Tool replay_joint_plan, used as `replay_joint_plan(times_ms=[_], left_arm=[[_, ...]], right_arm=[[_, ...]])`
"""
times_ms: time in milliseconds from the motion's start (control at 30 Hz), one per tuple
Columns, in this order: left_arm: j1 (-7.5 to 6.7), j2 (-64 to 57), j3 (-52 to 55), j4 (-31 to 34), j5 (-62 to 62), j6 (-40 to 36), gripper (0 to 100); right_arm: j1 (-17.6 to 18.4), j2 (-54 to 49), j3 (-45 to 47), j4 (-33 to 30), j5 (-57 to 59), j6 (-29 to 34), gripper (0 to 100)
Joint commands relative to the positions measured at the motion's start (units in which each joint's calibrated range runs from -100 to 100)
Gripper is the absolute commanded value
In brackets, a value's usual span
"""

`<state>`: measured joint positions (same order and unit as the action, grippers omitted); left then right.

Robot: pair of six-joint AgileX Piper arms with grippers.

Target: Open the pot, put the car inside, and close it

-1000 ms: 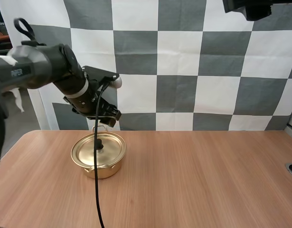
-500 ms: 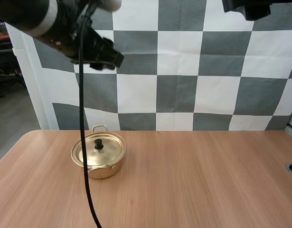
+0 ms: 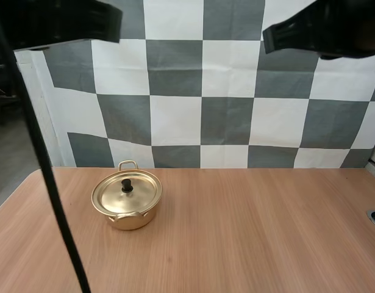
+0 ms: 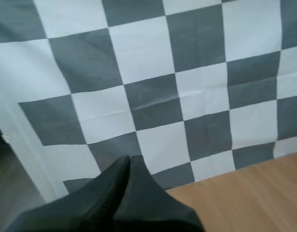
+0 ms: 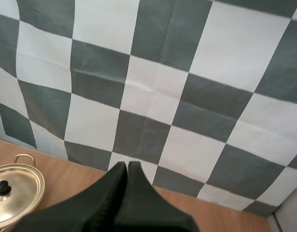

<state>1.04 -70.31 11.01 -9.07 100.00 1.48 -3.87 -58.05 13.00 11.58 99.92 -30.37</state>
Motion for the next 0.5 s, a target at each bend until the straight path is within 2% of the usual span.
replay_joint_plan(times_ms=[0,100,300,367,467], left_arm=[[0.04,-2.8,0.0,7.2,0.0,-2.5,0],[0.04,-4.7,0.8,9.1,0.0,-4.1,0],[0.04,-7.7,5.3,10.2,-0.7,-7.6,0],[0.04,-8.3,6.9,10.2,-3.6,-8.3,0],[0.04,-9.3,11.6,10.3,-11.2,-9.2,0]], right_arm=[[0.0,0.0,5.1,0.1,-2.7,1.6,0],[0.0,-0.3,10.0,0.1,-6.8,2.9,0],[0.0,-6.0,27.1,0.1,-26.1,2.9,0],[0.0,-7.4,30.5,0.0,-29.8,2.9,0],[0.0,-10.4,39.8,-0.9,-43.6,2.8,0]])
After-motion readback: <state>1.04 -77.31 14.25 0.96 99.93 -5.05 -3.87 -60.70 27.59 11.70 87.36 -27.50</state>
